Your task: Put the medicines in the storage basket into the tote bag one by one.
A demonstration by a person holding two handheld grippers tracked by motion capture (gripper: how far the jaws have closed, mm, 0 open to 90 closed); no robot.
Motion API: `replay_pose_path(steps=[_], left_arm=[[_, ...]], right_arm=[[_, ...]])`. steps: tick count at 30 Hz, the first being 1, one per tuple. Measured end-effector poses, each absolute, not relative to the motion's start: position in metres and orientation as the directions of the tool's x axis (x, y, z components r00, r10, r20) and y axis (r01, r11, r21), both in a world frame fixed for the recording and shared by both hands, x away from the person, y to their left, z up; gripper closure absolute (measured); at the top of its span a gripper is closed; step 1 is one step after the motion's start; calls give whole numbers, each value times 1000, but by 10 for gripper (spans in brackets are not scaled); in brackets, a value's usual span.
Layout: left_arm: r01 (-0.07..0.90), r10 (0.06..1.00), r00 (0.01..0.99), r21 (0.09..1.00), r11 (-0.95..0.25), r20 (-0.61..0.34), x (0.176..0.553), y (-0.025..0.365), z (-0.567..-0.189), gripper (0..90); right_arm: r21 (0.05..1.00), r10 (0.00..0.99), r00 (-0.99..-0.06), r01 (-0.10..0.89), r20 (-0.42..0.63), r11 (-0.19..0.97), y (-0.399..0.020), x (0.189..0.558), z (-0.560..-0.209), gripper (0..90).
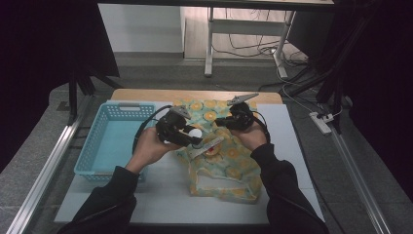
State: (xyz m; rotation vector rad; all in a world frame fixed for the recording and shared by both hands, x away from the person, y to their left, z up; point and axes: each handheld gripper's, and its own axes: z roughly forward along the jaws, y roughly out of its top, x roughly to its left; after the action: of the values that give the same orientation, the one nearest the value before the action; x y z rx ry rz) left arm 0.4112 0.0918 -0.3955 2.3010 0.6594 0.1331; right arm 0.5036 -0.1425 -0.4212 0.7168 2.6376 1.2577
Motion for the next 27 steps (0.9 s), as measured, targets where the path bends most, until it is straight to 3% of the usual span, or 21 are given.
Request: replay_pose_path(steps=[13,27], left_arm=[[388,454,887,663,-641,-81,426,40,-419,506],[375,449,891,665,-646,-67,441,14,-451,505]], right_arm=[[759,473,-878,357,75,544,-144,504,-420,899],[757,486,-872,359,64,546,-145,506,-420,899]])
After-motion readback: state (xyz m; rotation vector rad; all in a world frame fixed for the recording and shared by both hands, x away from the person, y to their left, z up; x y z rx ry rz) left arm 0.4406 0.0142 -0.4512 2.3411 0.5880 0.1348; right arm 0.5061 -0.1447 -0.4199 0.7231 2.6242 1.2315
